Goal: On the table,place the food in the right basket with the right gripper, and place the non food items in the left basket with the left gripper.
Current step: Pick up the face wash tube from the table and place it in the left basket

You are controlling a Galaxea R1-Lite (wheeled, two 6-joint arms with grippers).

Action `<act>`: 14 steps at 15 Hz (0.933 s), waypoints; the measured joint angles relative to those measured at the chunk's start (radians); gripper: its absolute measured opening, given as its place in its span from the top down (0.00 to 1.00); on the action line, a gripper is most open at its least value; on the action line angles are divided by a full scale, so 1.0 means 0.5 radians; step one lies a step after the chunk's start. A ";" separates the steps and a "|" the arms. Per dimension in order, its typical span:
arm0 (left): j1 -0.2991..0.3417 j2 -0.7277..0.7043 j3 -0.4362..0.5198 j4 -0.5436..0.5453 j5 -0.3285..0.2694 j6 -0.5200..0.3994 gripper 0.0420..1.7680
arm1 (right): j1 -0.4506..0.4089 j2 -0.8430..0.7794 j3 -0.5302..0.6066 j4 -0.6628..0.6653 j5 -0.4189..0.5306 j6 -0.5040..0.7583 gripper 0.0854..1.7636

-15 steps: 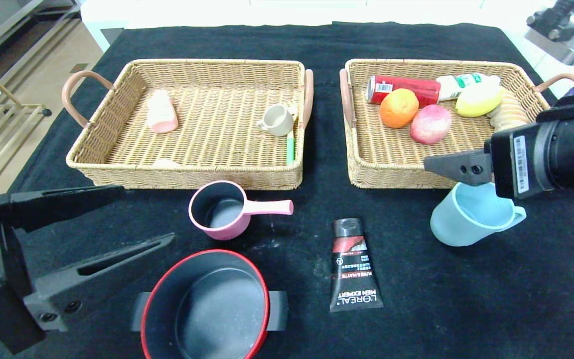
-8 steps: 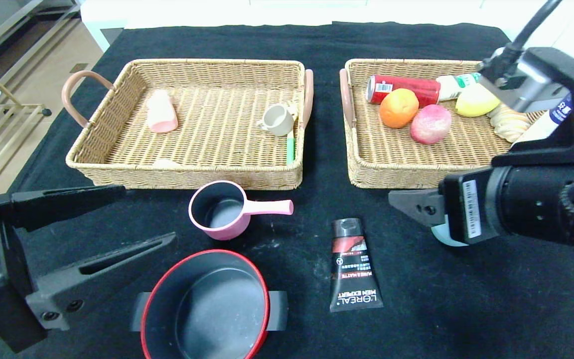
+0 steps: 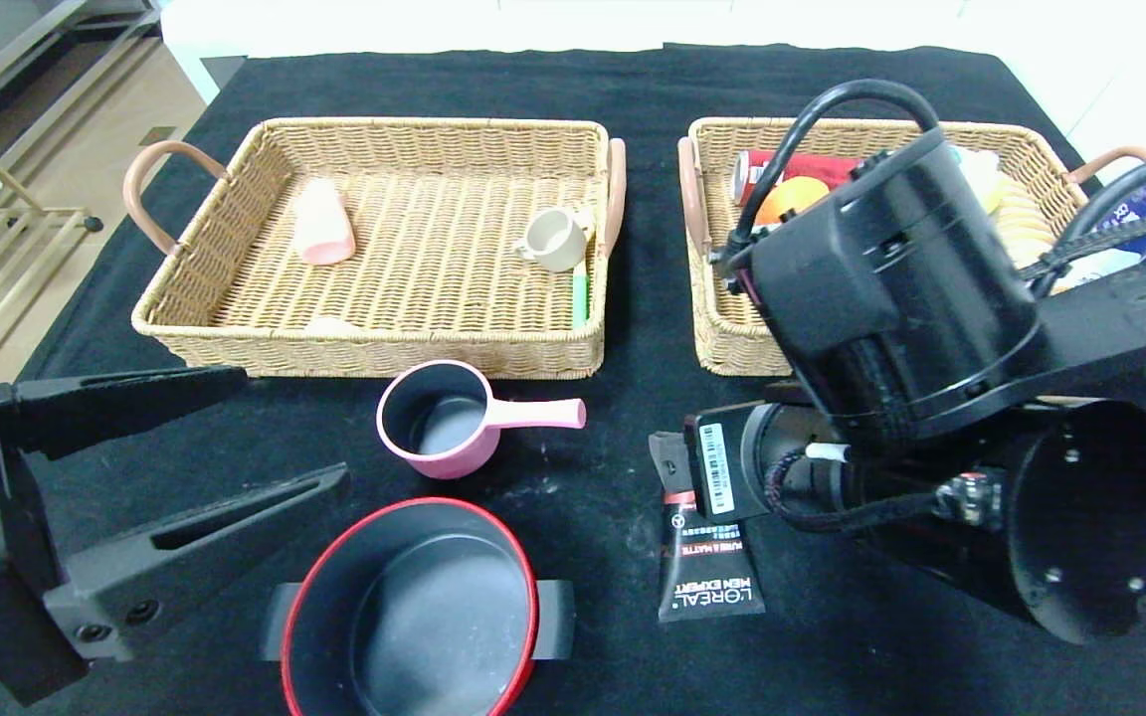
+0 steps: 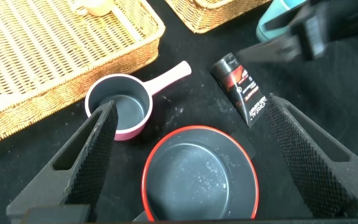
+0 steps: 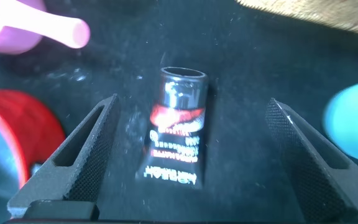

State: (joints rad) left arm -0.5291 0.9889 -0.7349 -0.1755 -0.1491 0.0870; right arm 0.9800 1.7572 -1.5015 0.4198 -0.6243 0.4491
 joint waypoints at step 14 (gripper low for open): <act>0.000 -0.014 -0.003 -0.003 -0.003 0.013 0.03 | -0.101 0.351 -0.081 0.004 -0.001 0.110 0.03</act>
State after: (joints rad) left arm -0.5291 0.9817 -0.7364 -0.1768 -0.1509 0.0936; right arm 0.9294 1.9326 -1.5419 0.4219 -0.6249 0.5040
